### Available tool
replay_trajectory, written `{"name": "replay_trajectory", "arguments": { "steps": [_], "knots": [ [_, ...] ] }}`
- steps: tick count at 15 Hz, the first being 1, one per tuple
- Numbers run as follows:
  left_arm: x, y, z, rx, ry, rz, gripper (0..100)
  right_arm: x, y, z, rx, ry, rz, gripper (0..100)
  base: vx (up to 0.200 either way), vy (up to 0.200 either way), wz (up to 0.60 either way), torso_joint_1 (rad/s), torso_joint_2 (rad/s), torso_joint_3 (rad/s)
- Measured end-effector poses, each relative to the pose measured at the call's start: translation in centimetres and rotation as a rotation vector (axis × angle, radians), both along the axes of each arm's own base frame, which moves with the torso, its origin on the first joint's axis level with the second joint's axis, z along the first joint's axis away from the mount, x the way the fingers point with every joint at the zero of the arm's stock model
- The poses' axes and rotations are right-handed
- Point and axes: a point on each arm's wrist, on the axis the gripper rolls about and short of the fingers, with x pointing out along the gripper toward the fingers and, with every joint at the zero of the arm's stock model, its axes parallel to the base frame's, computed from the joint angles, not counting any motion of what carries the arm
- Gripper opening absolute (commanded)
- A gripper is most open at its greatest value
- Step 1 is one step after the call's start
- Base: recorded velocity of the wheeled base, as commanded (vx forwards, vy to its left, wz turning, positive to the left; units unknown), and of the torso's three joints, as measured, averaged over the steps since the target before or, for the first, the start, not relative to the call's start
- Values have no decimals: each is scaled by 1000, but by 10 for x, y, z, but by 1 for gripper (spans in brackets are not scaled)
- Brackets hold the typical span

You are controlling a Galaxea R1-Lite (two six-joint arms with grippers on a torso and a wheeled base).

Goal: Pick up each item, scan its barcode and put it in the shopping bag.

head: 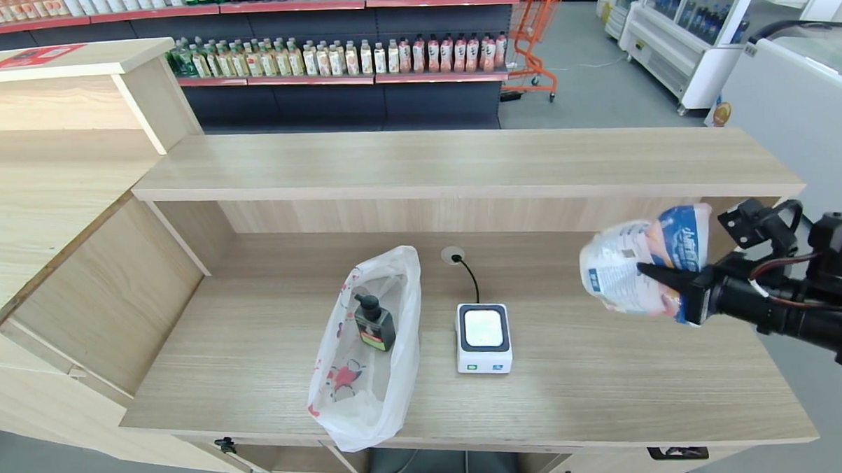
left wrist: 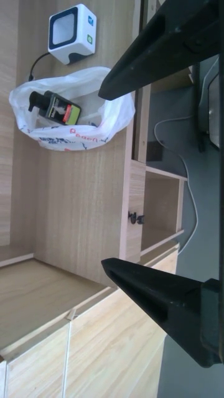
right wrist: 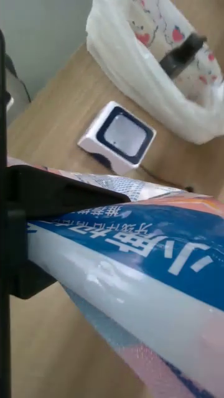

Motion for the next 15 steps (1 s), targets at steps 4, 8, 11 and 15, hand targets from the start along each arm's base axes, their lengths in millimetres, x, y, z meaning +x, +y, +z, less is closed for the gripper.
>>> {"name": "replay_trajectory", "arguments": {
  "steps": [4, 8, 11, 15],
  "knots": [
    [0, 0, 0, 0, 0, 0, 100, -26, 43, 24, 199, 275, -215, 0, 0, 0, 0, 0, 0, 0],
    [0, 0, 0, 0, 0, 0, 100, -32, 51, 43, 222, 222, -182, 0, 0, 0, 0, 0, 0, 0],
    [0, 0, 0, 0, 0, 0, 100, -34, 51, 46, 228, 213, -181, 0, 0, 0, 0, 0, 0, 0],
    [0, 0, 0, 2, 0, 0, 100, -37, 51, 48, 236, 216, -181, 0, 0, 50, 0, 1, 1, 1]
  ]
}}
